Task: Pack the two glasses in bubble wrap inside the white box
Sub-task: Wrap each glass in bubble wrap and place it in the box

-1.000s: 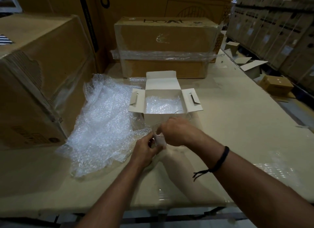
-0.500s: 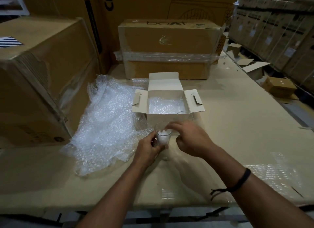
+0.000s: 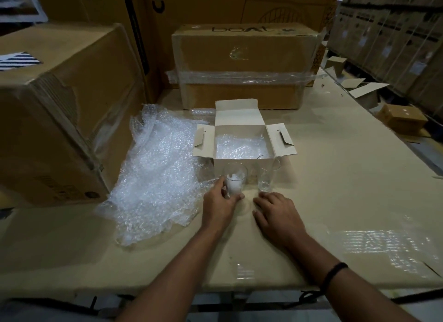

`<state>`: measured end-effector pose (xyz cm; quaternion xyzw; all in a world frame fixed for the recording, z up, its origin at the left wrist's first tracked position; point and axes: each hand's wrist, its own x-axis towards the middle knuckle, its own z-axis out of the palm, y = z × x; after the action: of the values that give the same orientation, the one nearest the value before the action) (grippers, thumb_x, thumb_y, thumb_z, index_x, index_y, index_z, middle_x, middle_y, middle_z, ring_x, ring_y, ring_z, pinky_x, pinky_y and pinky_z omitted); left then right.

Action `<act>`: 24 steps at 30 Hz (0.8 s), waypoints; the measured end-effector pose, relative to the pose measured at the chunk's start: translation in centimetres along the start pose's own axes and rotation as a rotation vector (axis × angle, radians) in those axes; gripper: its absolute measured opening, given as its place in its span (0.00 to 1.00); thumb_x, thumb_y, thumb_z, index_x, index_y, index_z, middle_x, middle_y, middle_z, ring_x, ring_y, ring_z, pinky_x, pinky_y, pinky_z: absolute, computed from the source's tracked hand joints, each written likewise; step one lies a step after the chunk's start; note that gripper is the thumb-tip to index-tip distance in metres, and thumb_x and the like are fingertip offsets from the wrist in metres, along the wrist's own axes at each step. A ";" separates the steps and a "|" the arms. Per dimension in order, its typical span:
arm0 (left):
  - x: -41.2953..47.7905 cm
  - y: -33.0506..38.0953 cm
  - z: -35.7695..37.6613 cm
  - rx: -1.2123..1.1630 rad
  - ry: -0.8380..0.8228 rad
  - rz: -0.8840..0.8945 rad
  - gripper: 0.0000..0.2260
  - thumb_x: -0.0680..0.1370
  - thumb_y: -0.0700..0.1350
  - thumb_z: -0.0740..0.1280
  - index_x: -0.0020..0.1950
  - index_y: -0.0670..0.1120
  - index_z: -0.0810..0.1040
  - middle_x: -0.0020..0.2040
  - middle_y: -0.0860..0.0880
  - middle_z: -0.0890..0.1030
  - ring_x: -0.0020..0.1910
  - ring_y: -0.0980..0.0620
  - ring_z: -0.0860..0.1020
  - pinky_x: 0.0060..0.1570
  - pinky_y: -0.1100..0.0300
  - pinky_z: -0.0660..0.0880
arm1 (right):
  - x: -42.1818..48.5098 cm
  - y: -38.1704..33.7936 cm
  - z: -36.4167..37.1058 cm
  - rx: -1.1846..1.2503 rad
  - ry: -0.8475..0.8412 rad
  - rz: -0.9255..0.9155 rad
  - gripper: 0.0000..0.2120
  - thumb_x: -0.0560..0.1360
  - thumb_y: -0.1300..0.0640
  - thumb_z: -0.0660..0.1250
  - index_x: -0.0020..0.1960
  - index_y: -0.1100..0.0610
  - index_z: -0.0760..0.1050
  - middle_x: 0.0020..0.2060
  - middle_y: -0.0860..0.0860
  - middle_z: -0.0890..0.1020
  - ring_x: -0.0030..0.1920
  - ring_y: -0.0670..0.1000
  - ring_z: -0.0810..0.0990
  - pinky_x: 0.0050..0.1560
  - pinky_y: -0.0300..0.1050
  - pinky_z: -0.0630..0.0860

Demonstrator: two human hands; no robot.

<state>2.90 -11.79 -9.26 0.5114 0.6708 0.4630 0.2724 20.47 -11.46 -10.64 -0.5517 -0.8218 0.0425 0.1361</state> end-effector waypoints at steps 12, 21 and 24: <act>-0.4 -1.6 -12.7 0.853 -0.006 -0.115 0.18 0.72 0.58 0.72 0.60 0.55 0.81 0.65 0.53 0.78 0.65 0.47 0.71 0.61 0.51 0.61 | 0.2 0.2 0.9 -0.023 0.098 -0.021 0.16 0.73 0.46 0.61 0.54 0.51 0.80 0.56 0.51 0.82 0.56 0.56 0.78 0.52 0.51 0.73; -1.1 -0.7 -14.3 0.212 0.403 0.040 0.14 0.83 0.48 0.61 0.54 0.40 0.82 0.49 0.43 0.83 0.48 0.44 0.79 0.45 0.55 0.72 | 0.1 0.2 1.3 -0.038 0.087 -0.016 0.20 0.75 0.44 0.58 0.58 0.51 0.80 0.58 0.50 0.81 0.59 0.56 0.77 0.57 0.50 0.71; -3.4 0.1 -12.6 0.189 0.331 0.195 0.17 0.82 0.51 0.59 0.52 0.41 0.82 0.48 0.45 0.83 0.47 0.45 0.79 0.45 0.54 0.74 | 0.0 0.2 0.8 0.069 0.206 -0.020 0.17 0.75 0.46 0.58 0.48 0.54 0.83 0.49 0.50 0.84 0.51 0.56 0.79 0.52 0.48 0.72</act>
<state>-6.48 -19.27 -4.21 0.5138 0.6942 0.5001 0.0633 20.43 -11.33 -11.43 -0.5398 -0.8070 0.0126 0.2392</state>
